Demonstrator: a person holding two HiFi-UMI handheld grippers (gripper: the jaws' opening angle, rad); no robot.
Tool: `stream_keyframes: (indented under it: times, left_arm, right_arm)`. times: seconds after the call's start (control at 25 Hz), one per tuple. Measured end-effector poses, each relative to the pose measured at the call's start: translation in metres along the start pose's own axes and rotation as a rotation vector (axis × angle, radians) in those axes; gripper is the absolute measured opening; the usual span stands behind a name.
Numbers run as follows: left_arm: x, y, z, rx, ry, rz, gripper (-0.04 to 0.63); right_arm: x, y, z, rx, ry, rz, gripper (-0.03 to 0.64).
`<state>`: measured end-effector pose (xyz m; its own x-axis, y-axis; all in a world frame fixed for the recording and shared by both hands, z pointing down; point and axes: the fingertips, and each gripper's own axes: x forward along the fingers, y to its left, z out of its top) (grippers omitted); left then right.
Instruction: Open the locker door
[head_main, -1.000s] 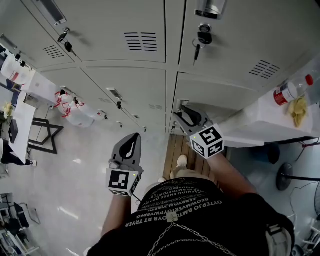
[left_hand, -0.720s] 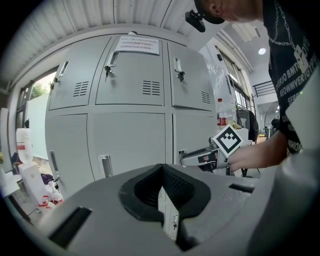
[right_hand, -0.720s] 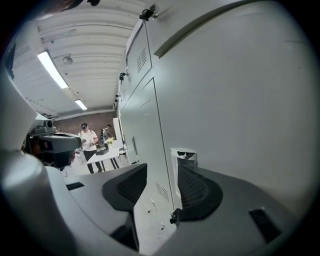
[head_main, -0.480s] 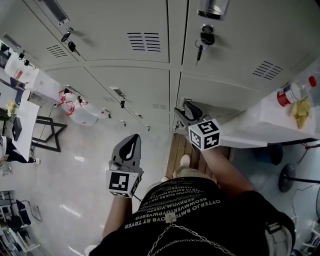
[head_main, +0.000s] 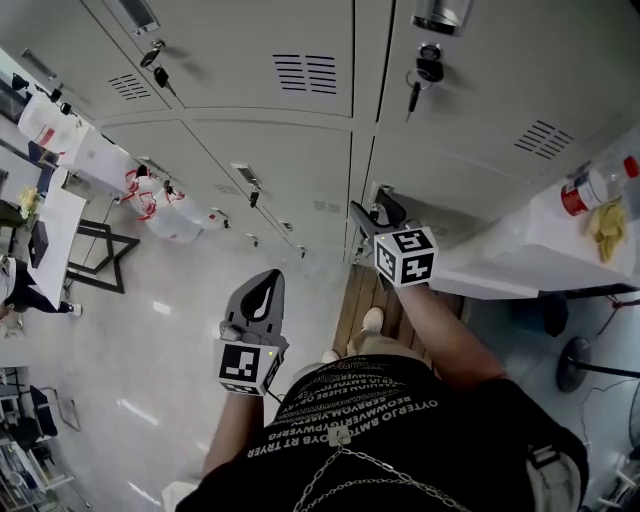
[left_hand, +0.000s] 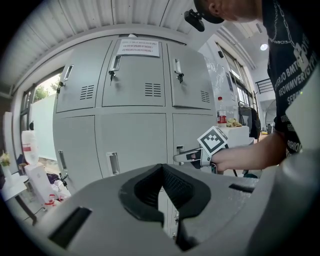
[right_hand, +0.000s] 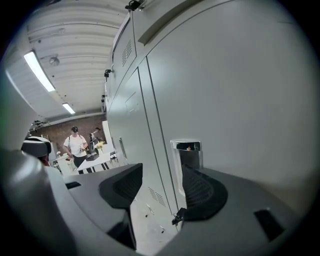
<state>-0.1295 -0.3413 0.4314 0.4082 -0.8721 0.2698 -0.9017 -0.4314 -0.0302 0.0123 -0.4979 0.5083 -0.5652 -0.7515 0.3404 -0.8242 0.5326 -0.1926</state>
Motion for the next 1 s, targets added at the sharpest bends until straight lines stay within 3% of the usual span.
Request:
stream_keyframes:
  times: [0.56,1.0]
  left_arm:
    - [-0.036,-0.011,-0.007,-0.001,-0.014,-0.007,-0.003]
    - [-0.058,-0.041,-0.011,0.02,-0.03,-0.114,-0.003]
  right_arm:
    - [-0.028,0.027,-0.014,0.002,-0.013,0.018,0.238]
    - [-0.086,0.058,-0.04,0.032,0.001,0.031,0.241]
